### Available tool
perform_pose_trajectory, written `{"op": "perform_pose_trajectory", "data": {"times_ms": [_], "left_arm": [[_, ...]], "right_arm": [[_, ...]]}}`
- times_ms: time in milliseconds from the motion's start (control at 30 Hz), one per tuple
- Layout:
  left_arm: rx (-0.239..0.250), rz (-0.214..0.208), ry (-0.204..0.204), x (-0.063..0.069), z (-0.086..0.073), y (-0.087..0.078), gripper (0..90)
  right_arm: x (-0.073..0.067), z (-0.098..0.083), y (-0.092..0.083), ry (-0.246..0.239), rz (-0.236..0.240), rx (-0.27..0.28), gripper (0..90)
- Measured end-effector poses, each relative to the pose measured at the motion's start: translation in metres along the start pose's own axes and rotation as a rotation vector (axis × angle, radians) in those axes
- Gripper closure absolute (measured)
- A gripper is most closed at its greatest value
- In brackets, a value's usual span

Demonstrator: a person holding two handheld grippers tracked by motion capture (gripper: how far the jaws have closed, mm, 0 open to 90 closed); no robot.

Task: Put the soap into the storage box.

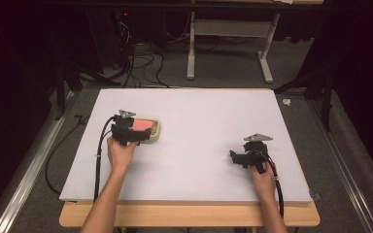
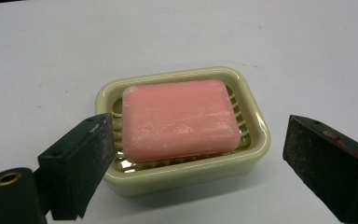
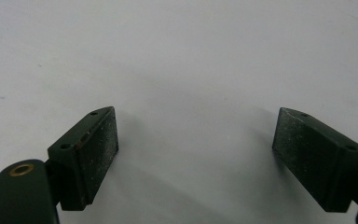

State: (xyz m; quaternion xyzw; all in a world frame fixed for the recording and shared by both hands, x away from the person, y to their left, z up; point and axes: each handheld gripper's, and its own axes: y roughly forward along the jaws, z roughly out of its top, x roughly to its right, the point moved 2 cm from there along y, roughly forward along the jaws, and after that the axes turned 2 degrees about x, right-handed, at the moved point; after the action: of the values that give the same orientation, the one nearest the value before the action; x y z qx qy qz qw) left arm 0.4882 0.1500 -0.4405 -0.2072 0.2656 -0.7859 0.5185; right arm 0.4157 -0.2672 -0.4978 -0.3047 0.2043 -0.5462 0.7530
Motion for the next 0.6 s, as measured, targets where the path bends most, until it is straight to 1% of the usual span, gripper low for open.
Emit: {"op": "perform_pose_trajectory", "data": {"times_ms": [133,300,467,600], "left_arm": [[0.014,-0.005,0.005,0.000,0.001,-0.007,10.1],[0.026,-0.013,0.023,0.002,0.001,-0.014,10.4],[0.037,-0.028,0.039,0.007,0.001,-0.020,10.4],[0.057,-0.046,0.041,0.010,0.002,-0.026,10.7]], "right_arm": [[0.000,0.000,0.000,0.000,0.001,0.000,14.8],[0.000,0.000,0.000,0.000,0.000,0.000,14.8],[0.000,0.000,0.000,0.000,0.000,0.000,14.8],[0.000,0.000,0.000,0.000,0.000,0.000,14.8]]}}
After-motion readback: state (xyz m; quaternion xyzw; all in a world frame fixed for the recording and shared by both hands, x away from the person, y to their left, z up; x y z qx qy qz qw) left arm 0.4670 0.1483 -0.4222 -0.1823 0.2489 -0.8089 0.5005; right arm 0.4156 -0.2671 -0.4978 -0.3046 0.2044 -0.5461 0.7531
